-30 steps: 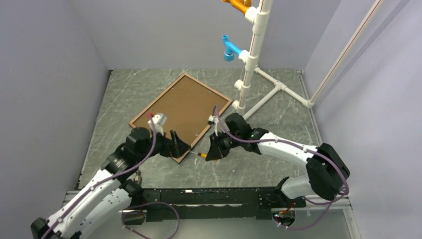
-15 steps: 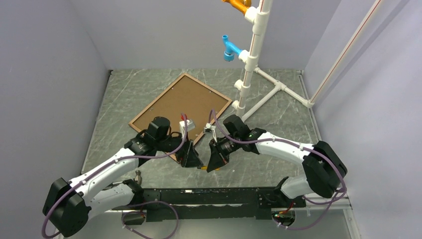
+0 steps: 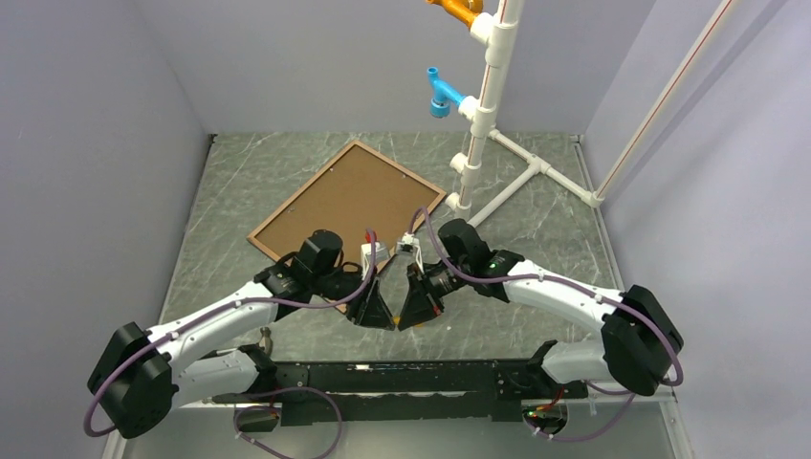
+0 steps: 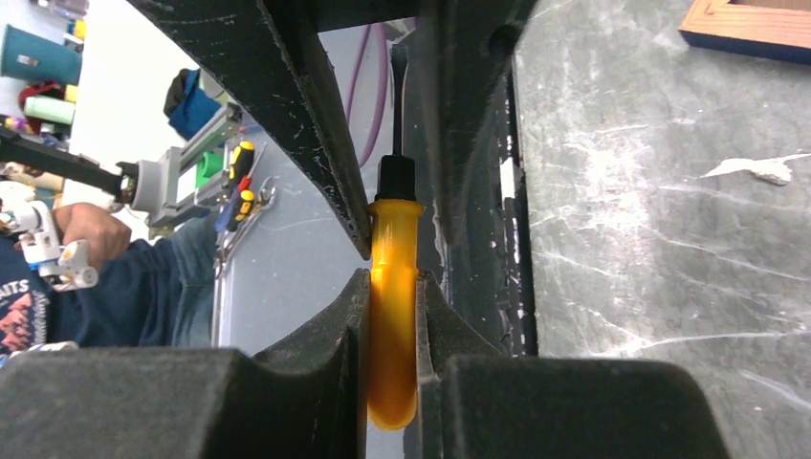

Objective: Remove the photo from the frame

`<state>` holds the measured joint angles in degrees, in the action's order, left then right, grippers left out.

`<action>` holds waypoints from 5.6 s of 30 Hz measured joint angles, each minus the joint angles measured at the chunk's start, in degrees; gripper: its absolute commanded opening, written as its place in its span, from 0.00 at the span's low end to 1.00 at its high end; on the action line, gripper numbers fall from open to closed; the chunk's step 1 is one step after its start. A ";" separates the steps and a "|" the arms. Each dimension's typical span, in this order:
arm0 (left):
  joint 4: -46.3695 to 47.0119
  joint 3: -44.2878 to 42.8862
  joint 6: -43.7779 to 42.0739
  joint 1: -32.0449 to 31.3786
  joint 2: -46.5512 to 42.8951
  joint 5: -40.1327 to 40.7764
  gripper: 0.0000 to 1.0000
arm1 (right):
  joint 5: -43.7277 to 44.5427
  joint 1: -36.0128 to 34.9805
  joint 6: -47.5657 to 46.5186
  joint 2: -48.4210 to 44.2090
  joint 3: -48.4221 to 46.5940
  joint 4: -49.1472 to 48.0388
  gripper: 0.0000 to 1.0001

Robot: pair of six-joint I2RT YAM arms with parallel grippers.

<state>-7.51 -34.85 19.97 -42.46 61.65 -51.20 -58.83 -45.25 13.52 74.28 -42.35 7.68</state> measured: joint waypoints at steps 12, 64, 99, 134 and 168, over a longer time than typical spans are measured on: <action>3.58 5.31 2.95 0.00 -9.97 5.73 0.00 | 12.52 0.15 11.19 -9.03 6.67 -7.89 0.84; -9.94 6.51 27.39 11.19 -25.16 44.13 0.99 | 48.00 0.04 32.98 -12.22 14.88 -25.38 0.00; -9.88 12.11 44.19 30.32 -1.66 46.58 0.59 | 56.46 2.05 2.60 21.62 -23.10 -4.22 0.00; -5.27 14.05 45.53 30.71 0.46 45.20 0.20 | 51.93 -2.78 2.10 28.22 -26.16 -6.01 0.00; -3.65 15.74 46.71 30.64 -1.55 45.46 0.00 | 51.91 0.74 -2.82 29.53 -30.53 1.29 0.00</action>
<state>-11.16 -19.11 66.67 -11.81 60.10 -5.74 -6.92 -44.51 10.70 103.81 -72.88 8.97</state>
